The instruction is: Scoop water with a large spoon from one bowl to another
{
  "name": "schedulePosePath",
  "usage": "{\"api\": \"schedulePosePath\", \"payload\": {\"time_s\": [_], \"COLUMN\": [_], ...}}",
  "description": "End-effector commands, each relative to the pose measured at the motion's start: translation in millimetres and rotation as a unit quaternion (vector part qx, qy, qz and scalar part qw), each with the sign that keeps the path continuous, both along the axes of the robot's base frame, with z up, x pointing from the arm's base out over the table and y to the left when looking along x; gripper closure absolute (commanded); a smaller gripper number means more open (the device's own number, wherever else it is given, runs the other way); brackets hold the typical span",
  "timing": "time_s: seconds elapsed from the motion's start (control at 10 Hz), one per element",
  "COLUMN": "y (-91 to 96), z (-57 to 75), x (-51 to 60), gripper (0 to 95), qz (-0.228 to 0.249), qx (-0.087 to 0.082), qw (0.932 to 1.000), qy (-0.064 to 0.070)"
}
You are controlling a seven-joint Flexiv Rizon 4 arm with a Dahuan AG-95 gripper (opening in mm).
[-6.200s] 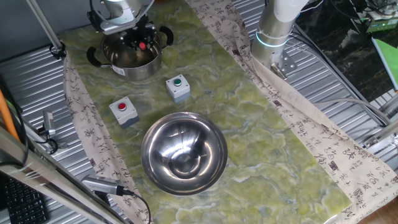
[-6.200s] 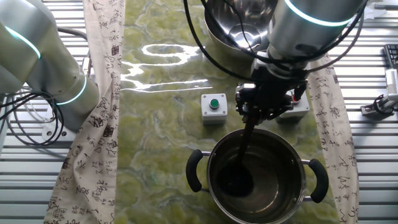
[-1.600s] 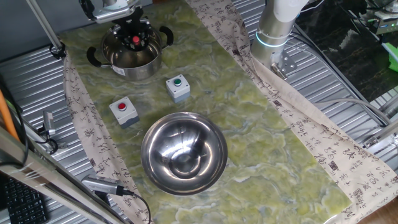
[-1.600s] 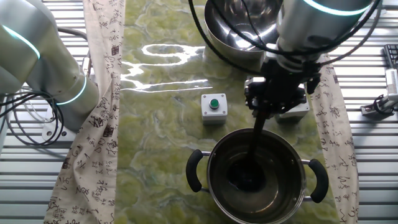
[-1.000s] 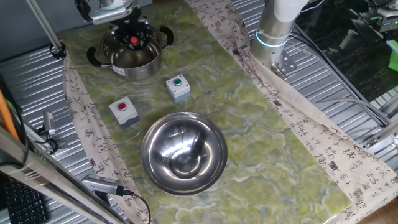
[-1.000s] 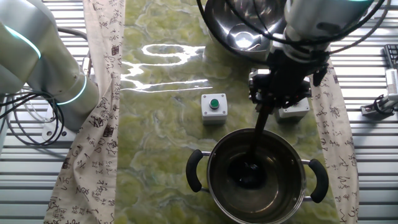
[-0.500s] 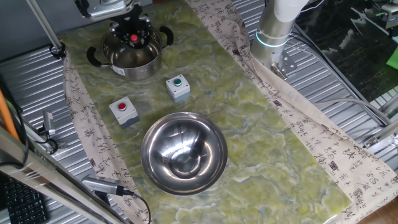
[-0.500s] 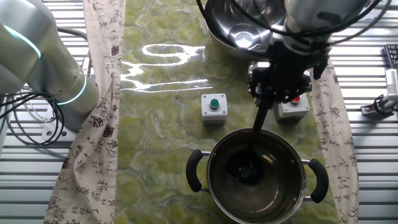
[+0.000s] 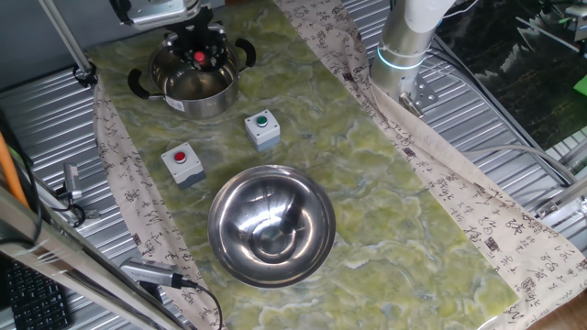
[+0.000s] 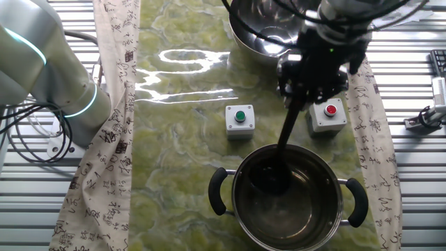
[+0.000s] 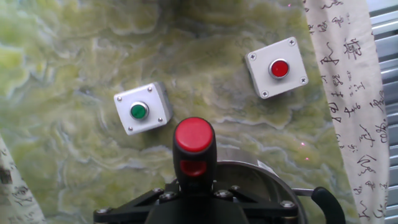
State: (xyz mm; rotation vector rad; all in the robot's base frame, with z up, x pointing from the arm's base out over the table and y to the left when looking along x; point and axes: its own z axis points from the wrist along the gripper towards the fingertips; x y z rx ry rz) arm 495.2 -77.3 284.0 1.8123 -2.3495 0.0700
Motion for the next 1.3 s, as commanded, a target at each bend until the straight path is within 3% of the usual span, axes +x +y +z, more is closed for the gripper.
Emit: {"api": "schedulePosePath", "payload": {"time_s": [0.1, 0.7, 1.3], "y": [8.9, 33.2, 48.5], "z": [1.4, 2.6, 4.5], "x": [-2.1, -8.0, -13.3], "gripper": [95.0, 95.0, 95.0], "qz": [-0.018, -0.055, -0.064], "qx": [0.001, 0.001, -0.003], "qw": [0.9998, 0.9984, 0.9979], "qy": [-0.004, -0.009, -0.011]}}
